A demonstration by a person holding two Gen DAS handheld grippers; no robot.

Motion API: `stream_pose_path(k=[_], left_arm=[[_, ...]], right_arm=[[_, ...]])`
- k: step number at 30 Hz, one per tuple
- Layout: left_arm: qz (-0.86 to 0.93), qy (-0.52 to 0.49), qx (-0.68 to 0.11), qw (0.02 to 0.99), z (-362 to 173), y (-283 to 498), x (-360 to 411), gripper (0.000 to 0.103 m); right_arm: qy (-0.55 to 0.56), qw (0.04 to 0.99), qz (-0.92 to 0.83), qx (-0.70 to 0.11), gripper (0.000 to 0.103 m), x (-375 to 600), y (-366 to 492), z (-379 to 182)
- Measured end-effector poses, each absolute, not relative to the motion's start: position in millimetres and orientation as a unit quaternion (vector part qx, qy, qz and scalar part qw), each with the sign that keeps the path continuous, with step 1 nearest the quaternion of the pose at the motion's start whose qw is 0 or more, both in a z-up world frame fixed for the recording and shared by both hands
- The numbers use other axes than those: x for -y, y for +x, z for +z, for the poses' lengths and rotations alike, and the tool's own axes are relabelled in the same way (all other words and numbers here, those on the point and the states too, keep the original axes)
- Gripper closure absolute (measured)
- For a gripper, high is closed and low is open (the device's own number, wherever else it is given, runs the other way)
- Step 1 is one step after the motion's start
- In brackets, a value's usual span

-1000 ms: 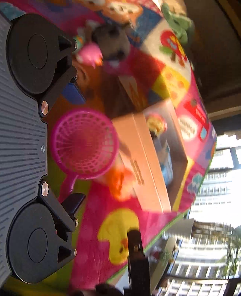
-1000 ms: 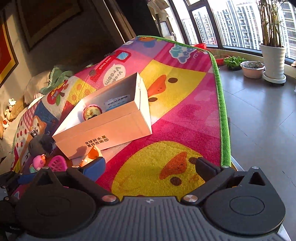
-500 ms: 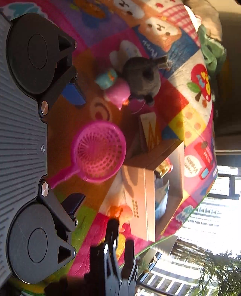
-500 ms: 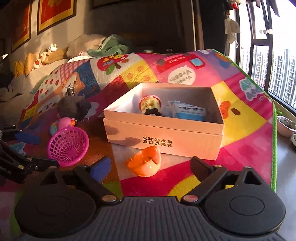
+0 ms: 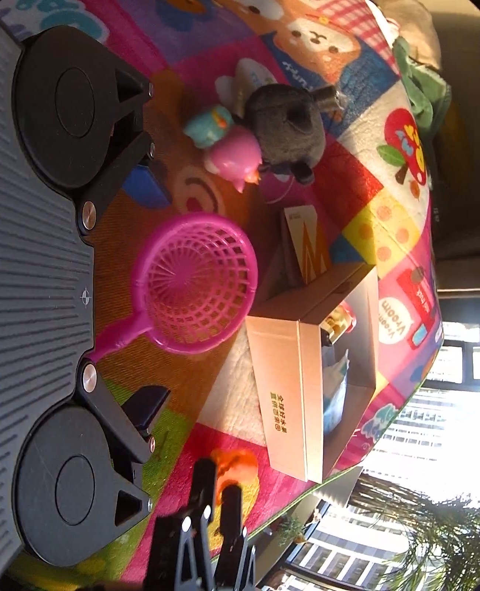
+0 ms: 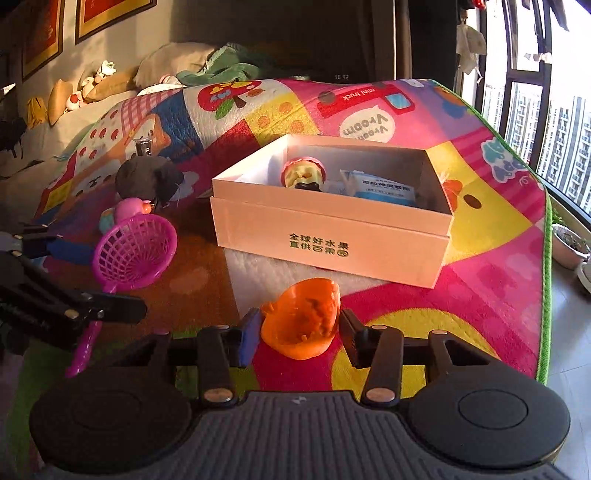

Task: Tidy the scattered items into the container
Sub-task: 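Carry the pink net scoop with the left gripper while the right carries the orange cup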

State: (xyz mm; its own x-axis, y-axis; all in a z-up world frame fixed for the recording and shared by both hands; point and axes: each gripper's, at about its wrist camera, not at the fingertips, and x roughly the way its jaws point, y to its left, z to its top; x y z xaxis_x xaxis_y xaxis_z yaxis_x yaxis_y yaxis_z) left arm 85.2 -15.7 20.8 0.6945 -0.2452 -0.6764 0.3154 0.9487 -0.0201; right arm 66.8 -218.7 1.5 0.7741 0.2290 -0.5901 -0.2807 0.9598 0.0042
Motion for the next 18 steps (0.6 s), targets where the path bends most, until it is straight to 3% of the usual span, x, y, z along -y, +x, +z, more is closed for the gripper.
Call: stream_pose_path(k=[8,18], left_arm=[[-0.214,0.081,-0.342,0.912,15.9,88.6,47.1,0.0],[-0.178,0.098,-0.345,0.916,10.1,89.4,37.9,0.0]], right_arm=[[-0.021,0.944,0.094,-0.314,0.056,237.3,56.1,-9.4],[-0.038,0.947,0.087,-0.307,0.029,230.8,55.9,-10.9]])
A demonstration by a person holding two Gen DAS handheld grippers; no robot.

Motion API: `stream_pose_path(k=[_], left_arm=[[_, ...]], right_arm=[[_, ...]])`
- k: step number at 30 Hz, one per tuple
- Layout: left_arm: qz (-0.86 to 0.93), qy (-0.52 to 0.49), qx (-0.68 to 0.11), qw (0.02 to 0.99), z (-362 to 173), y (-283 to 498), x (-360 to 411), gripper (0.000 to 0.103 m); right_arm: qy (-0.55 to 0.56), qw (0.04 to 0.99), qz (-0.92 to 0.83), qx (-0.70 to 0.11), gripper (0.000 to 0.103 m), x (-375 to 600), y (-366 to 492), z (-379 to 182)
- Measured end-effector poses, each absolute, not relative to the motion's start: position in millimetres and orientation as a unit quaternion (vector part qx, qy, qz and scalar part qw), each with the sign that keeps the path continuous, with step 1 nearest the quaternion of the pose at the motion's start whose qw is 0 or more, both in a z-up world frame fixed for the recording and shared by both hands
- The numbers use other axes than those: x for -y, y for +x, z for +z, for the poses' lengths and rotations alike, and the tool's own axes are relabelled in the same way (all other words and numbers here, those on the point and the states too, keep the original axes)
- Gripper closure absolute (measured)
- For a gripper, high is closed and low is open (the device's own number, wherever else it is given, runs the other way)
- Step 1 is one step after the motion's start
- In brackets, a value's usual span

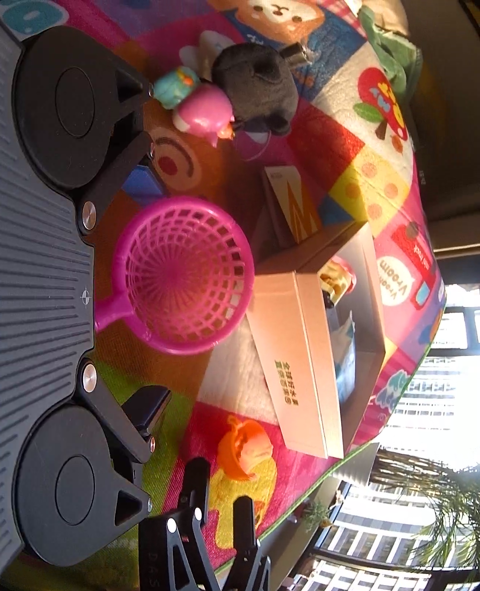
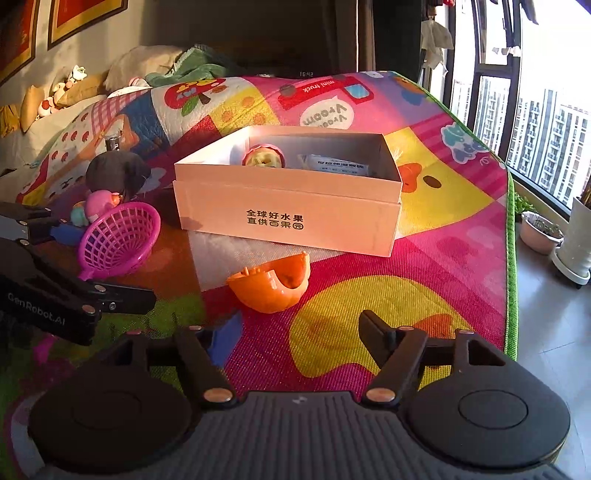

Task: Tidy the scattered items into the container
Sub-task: 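Carry the pink net scoop with the left gripper while the right carries the orange cup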

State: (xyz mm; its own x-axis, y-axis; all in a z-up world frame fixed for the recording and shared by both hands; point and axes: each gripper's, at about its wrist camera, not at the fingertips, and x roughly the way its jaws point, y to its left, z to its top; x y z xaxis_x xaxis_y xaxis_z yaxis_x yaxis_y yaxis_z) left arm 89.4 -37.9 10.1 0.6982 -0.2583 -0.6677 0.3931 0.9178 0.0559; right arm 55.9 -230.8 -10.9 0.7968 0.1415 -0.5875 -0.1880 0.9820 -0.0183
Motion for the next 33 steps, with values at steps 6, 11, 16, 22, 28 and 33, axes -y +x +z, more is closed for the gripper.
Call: stream_pose_path(k=[6,11,16,22,28,33], left_arm=[[-0.146,0.087,-0.343,0.924,8.3,81.6,14.9,0.0],[-0.132,0.069,-0.348,0.926,8.8,80.0,-0.7,0.0],[-0.137,0.068,-0.349,0.924,10.1,78.3,-1.5,0.0],[-0.175,0.064,-0.326,0.927,23.9,76.8,18.1,0.0],[-0.163,0.1,-0.324,0.927,20.6,96.0,45.6,0.0],[-0.162,0.109,-0.325,0.926,16.9,95.2,48.8,0.002]], right_arm=[[-0.058,0.947,0.097,-0.3,0.021,221.4,56.2,-5.1],[-0.05,0.952,0.104,-0.284,0.018,214.5,70.1,5.3],[-0.061,0.946,0.109,-0.299,0.026,206.4,86.2,1.1],[-0.056,0.948,0.102,-0.297,0.049,210.1,78.4,1.4],[-0.047,0.949,0.1,-0.295,0.049,218.2,62.6,4.3],[-0.046,0.949,0.099,-0.296,0.049,223.1,51.8,4.4]])
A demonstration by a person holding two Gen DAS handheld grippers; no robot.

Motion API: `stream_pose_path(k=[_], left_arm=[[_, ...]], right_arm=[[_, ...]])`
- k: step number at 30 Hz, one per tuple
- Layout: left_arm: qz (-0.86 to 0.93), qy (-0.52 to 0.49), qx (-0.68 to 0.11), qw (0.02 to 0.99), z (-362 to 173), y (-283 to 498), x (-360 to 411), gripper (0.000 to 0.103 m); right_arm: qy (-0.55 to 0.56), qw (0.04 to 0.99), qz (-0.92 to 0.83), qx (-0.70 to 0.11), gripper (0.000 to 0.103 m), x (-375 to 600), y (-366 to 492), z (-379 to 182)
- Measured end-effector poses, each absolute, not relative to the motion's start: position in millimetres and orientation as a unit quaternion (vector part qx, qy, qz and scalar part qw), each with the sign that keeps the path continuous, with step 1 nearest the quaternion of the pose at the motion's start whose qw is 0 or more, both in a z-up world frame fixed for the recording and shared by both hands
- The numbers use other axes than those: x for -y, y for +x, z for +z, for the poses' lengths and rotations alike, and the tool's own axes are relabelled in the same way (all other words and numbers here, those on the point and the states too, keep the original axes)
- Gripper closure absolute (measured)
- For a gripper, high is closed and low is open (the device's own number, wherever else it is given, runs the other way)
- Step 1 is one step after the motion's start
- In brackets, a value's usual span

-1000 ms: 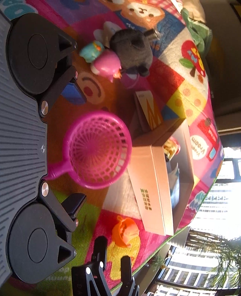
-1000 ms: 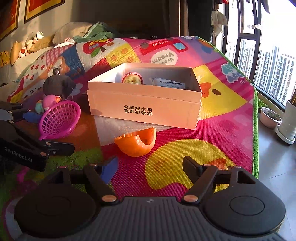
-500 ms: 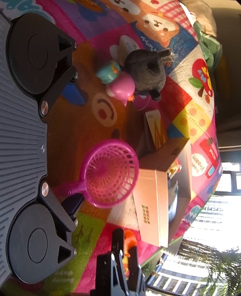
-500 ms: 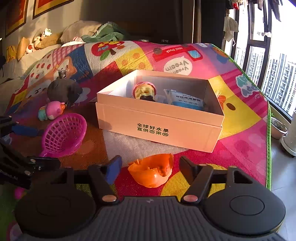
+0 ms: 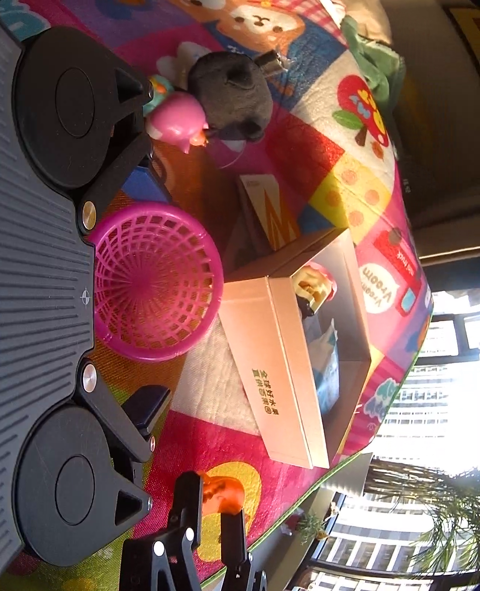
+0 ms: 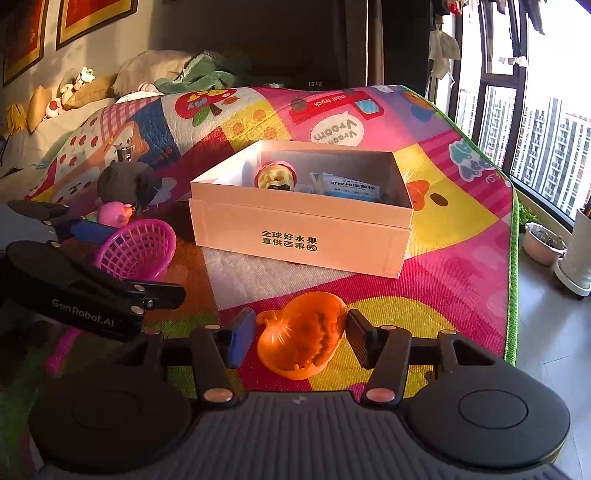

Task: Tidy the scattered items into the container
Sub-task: 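Carry the pink net scoop with the left gripper while the right carries the orange cup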

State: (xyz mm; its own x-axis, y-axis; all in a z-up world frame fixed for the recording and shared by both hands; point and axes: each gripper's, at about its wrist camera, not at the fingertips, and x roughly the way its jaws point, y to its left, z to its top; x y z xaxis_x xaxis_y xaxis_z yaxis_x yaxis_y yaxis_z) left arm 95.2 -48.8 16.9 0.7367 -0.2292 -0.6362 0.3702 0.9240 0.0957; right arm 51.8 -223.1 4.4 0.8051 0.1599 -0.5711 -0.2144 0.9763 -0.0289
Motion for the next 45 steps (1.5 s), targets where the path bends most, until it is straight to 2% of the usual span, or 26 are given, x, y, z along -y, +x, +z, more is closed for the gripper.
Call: stream_pose_path(k=[1,8,10,11,16,17,18,19,20,25,26,28,30,32,40,45], left_arm=[[-0.162,0.108,-0.325,0.925,17.3,93.5,48.0,0.016],[-0.187,0.117,-0.313,0.924,33.0,62.5,43.4,0.015],[-0.199,0.121,-0.305,0.924,40.2,51.2,44.5,0.015],[-0.206,0.122,-0.3,0.923,44.1,46.3,45.1,0.015],[-0.22,0.125,-0.273,0.928,60.5,32.5,51.9,0.015],[-0.22,0.123,-0.273,0.929,61.6,31.9,52.4,0.015],[-0.221,0.121,-0.274,0.928,62.1,31.4,53.0,0.015],[-0.225,0.119,-0.276,0.927,61.7,30.4,53.9,0.015],[-0.229,0.12,-0.278,0.925,61.0,29.0,55.2,0.015],[-0.24,0.124,-0.29,0.918,51.8,25.7,60.3,0.015],[-0.239,0.123,-0.293,0.917,49.4,26.3,60.4,0.015],[-0.239,0.123,-0.3,0.915,45.0,26.6,59.8,0.015],[-0.24,0.123,-0.305,0.913,41.6,27.0,59.1,0.015],[-0.24,0.124,-0.309,0.912,38.5,27.5,59.1,0.015],[-0.242,0.123,-0.299,0.915,54.8,25.9,53.7,0.015],[-0.236,0.15,-0.223,0.934,111.0,43.0,61.1,0.015]], right_arm=[[-0.047,0.949,0.099,-0.295,0.049,223.6,49.6,4.8],[-0.055,0.95,0.099,-0.29,0.049,226.3,31.0,12.6],[-0.061,0.951,0.098,-0.285,0.062,228.1,24.6,16.8],[-0.062,0.952,0.095,-0.284,0.064,229.3,22.1,19.1],[-0.061,0.956,0.087,-0.273,0.064,235.9,12.0,27.7],[-0.059,0.956,0.09,-0.274,0.06,235.9,10.9,28.4],[-0.059,0.956,0.097,-0.272,0.045,235.0,10.0,28.5],[-0.062,0.956,0.104,-0.269,0.035,233.1,9.8,28.3],[-0.066,0.956,0.109,-0.265,0.019,230.7,11.0,27.5],[-0.063,0.949,0.101,-0.292,0.017,225.2,39.2,16.1],[-0.059,0.946,0.098,-0.304,0.018,225.6,46.4,12.0],[-0.053,0.942,0.095,-0.317,0.028,226.8,55.0,4.6],[-0.056,0.939,0.1,-0.325,0.051,227.1,57.8,-0.4],[-0.058,0.939,0.104,-0.323,0.06,227.9,55.1,-1.1],[-0.065,0.947,0.113,-0.292,0.061,239.0,25.1,29.8],[-0.092,0.969,0.095,-0.207,0.061,247.1,14.9,85.6]])
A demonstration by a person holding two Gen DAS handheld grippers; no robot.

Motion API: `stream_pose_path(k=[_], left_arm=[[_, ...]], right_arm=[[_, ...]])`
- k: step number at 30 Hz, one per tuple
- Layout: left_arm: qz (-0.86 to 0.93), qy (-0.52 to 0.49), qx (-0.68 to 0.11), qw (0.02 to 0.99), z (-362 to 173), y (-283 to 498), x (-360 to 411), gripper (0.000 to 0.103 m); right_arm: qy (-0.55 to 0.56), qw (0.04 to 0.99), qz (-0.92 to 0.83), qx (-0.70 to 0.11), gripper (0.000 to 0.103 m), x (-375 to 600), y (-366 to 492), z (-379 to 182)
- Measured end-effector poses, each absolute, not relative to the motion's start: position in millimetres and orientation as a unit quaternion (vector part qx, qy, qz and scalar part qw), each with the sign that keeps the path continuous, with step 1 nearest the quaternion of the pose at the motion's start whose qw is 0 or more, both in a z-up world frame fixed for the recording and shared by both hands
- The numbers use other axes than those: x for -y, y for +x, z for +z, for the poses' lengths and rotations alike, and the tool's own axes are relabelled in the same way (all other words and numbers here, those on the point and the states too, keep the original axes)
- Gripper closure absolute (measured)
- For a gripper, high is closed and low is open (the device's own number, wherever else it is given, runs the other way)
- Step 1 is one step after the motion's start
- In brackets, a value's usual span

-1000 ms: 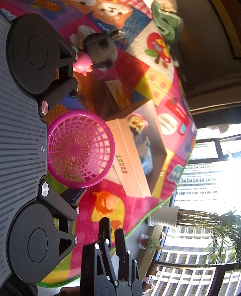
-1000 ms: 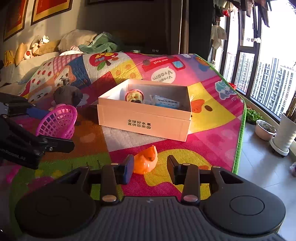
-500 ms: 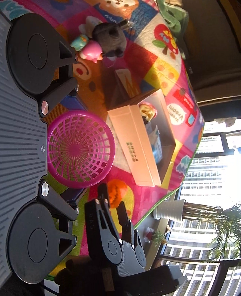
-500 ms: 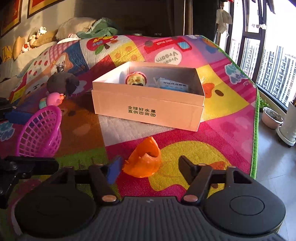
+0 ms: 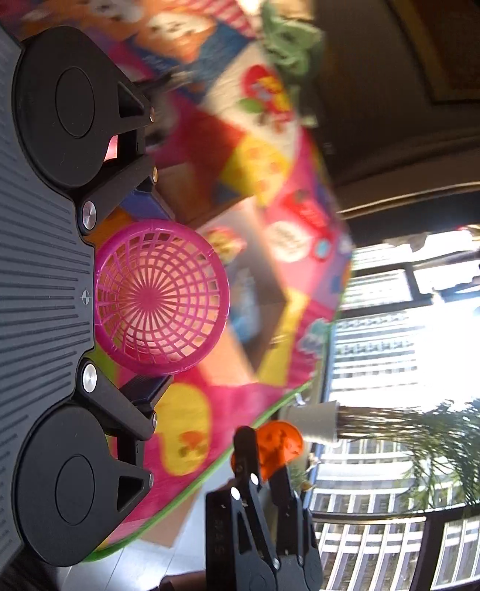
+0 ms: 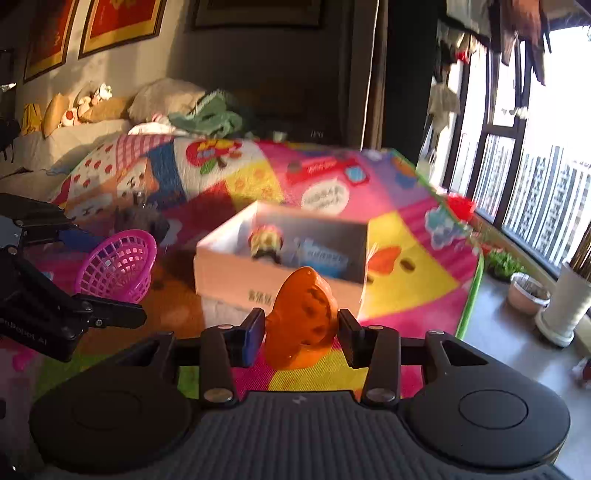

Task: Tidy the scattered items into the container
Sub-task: 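Carry the pink net scoop with the left gripper while the right carries the orange cup, then drop the pink net scoop into the box with the left gripper while the right drops the orange cup in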

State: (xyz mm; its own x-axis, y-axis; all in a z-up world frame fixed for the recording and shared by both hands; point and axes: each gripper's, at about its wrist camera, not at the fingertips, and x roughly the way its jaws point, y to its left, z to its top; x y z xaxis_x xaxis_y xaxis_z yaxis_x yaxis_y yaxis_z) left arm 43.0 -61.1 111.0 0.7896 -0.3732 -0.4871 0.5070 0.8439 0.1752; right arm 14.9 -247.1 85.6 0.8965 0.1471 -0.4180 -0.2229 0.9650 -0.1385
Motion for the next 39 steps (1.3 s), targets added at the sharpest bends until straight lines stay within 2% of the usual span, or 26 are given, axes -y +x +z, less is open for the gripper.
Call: stream_pose_path(k=[5,8,11,14,16,18,27,30,31,32,33,34,37,39], left_arm=[[-0.251,0.139,-0.168,0.943,163.9,96.8,80.9,0.015],[-0.267,0.121,-0.172,0.941,173.3,145.8,92.5,0.015],[-0.267,0.101,-0.193,0.939,163.9,194.6,99.9,0.015],[-0.285,0.069,-0.235,0.927,138.9,239.0,104.8,0.014],[-0.293,0.075,-0.262,0.917,116.5,257.8,107.6,0.007],[-0.271,0.076,-0.272,0.92,102.9,264.7,99.4,0.007],[-0.223,0.053,-0.269,0.936,77.1,198.8,10.1,0.002],[-0.211,0.029,-0.278,0.936,71.3,179.9,-9.9,0.002],[-0.215,0.02,-0.286,0.934,68.7,175.3,-13.2,0.002],[-0.222,0.013,-0.295,0.929,65.8,168.8,-16.0,0.001],[-0.23,0.009,-0.304,0.925,61.1,162.2,-15.8,0.001],[-0.234,0.008,-0.312,0.921,57.1,155.6,-14.8,0.0],[-0.247,0.014,-0.323,0.914,42.8,136.6,-4.6,0.0],[-0.25,0.021,-0.321,0.913,35.4,128.4,0.6,0.0]], right_arm=[[-0.084,0.988,0.07,-0.108,0.061,262.9,44.8,157.6],[-0.038,0.99,0.087,-0.103,0.061,274.4,91.0,193.5],[0.007,0.987,0.104,-0.121,0.061,282.5,141.5,205.5],[0.039,0.981,0.112,-0.152,0.061,284.3,190.1,194.4],[0.052,0.973,0.118,-0.191,0.06,280.5,220.0,175.6],[0.069,0.961,0.123,-0.239,0.058,276.2,246.3,151.0],[0.056,0.945,0.11,-0.302,0.058,268.4,261.0,94.3],[0.07,0.916,0.167,-0.357,0.057,256.4,253.4,77.8],[0.073,0.906,0.185,-0.374,0.055,250.1,250.7,73.3],[0.067,0.898,0.198,-0.387,0.042,243.6,246.2,69.1],[0.051,0.894,0.207,-0.393,0.025,233.2,241.6,66.4],[0.028,0.895,0.21,-0.393,0.019,223.5,236.7,64.7],[-0.063,0.892,0.204,-0.399,0.018,194.3,232.0,57.4],[-0.084,0.88,0.198,-0.424,0.017,183.4,242.2,51.1]])
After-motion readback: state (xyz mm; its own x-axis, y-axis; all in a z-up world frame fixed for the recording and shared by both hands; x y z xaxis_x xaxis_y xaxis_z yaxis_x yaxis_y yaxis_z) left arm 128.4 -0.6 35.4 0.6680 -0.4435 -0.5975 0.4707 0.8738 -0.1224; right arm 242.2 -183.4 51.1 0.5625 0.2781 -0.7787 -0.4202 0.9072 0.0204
